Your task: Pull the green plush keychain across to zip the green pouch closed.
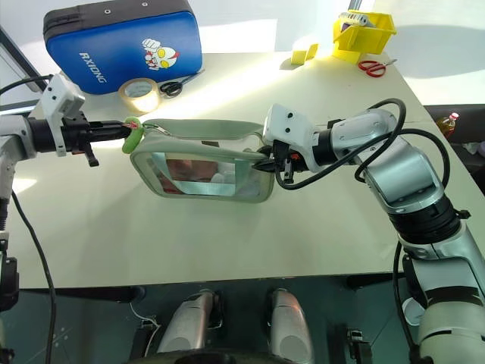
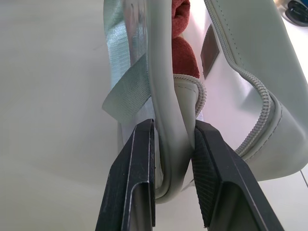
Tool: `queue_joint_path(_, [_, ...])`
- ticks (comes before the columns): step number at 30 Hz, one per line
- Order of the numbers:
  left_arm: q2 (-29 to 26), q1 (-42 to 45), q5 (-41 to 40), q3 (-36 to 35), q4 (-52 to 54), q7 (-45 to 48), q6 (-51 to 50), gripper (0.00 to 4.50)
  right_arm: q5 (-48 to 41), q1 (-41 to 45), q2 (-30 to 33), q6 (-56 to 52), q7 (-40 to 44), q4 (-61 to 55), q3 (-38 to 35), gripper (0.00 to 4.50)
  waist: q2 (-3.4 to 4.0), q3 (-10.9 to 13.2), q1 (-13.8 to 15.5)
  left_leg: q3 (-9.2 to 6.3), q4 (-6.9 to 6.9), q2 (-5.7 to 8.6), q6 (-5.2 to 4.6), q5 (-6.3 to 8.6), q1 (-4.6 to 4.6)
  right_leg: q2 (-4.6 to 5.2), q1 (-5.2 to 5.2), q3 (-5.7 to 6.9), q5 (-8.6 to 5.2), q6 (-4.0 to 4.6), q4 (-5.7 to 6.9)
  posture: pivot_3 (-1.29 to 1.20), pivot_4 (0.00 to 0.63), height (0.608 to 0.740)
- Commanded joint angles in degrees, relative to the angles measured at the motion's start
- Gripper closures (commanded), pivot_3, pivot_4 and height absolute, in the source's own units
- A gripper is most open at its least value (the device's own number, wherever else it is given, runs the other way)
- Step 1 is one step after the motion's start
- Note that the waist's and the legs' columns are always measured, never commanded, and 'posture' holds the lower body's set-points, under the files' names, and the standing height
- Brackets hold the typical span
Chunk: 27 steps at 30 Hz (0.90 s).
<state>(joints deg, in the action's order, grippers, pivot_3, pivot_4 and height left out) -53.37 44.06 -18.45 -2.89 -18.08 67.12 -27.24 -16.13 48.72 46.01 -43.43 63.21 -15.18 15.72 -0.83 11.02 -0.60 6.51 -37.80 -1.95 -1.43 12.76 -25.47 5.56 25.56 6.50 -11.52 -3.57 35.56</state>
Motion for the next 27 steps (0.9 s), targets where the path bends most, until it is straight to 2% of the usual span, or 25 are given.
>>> queue_joint_path(1, [-0.8,5.7,-2.0,-3.0,0.1,-0.5,-2.6,4.49,0.3,0.8,-0.6,0.3,-0.7,-0.5,-0.6,3.44,-0.01,0.0,0.0,-0.04,-0.05,-0.01,0.00,0.00,-0.05,0.00,0.00,0.02,0.00,0.00,0.01,0.00,0.150,0.740])
queue_joint_path(4, [-0.4,8.7,-6.1,-3.3,3.3,1.0,-9.4,4.49,0.6,0.9,-1.0,0.7,-0.8,0.0,-0.5,3.44,-0.01,0.0,0.0,-0.06,-0.16,-0.01,-0.06,0.03,-0.10,-0.01,-0.01,0.04,0.00,0.00,0.04,0.00,0.150,0.740])
queue_joint_path(6, [-0.2,7.6,-8.9,-1.8,8.7,3.5,-13.2,4.49,0.7,0.9,-1.3,1.0,-0.9,0.2,-0.3,3.44,0.00,0.0,0.0,-0.05,-0.17,0.00,-0.09,0.05,-0.08,0.00,-0.04,0.04,0.00,-0.01,0.05,0.00,0.150,0.740])
queue_joint_path(10, [-0.4,1.9,-6.2,3.4,15.4,5.6,-10.4,4.49,0.8,1.3,-2.2,1.1,-1.0,0.4,0.0,3.44,0.00,0.0,-0.2,-0.04,-0.17,0.00,-0.10,0.06,-0.01,0.00,-0.07,0.01,0.00,-0.01,0.11,0.00,0.150,0.740])
queue_joint_path(16, [1.8,2.5,-4.4,2.9,13.8,1.9,-7.8,4.49,1.1,0.9,-2.6,0.9,-1.1,0.1,-0.2,3.44,0.00,0.0,0.0,-0.07,-0.22,-0.01,-0.05,0.04,0.05,0.01,-0.08,0.01,-0.09,0.13,0.21,0.00,0.150,0.740])
queue_joint_path(17, [1.8,3.1,-4.6,2.4,13.1,1.8,-7.6,3.83,1.1,0.9,-2.6,0.9,-1.1,0.0,-0.3,3.44,0.00,0.0,0.0,-0.07,-0.22,0.00,-0.05,0.04,0.04,0.01,-0.08,0.01,-0.09,0.13,0.20,0.00,0.150,0.740])
queue_joint_path(19, [1.3,4.1,-4.8,1.5,12.4,1.7,-7.5,3.08,1.2,0.8,-2.6,0.9,-1.2,-0.1,-0.4,3.44,0.00,0.0,0.0,-0.07,-0.23,0.00,-0.05,0.04,0.03,0.01,-0.08,0.01,-0.08,0.13,0.21,0.00,0.150,0.740])
queue_joint_path(22, [0.1,6.7,-4.3,0.9,10.6,1.0,-8.3,1.46,1.2,0.7,-2.7,1.0,-1.3,0.1,-0.4,3.44,0.00,0.0,0.0,-0.08,-0.23,-0.01,-0.05,0.04,0.03,0.00,-0.07,0.01,-0.06,0.08,0.22,0.00,0.150,0.740])
queue_joint_path(24, [-1.6,8.0,-4.5,0.6,9.7,2.0,-8.7,0.59,1.3,0.7,-2.7,1.1,-1.3,0.2,-0.3,3.44,0.00,0.0,-0.1,-0.07,-0.23,-0.01,-0.05,0.04,0.02,0.00,-0.06,0.01,-0.06,0.07,0.22,0.00,0.150,0.740])
queue_joint_path(27, [-4.8,8.3,-5.2,-0.6,9.4,3.6,-9.1,0.59,1.8,0.8,-2.6,1.9,-1.2,0.6,-0.1,3.44,0.01,0.0,-0.2,-0.06,-0.22,-0.01,-0.05,0.04,0.03,0.00,-0.03,0.01,-0.04,0.04,0.23,0.00,0.150,0.740])
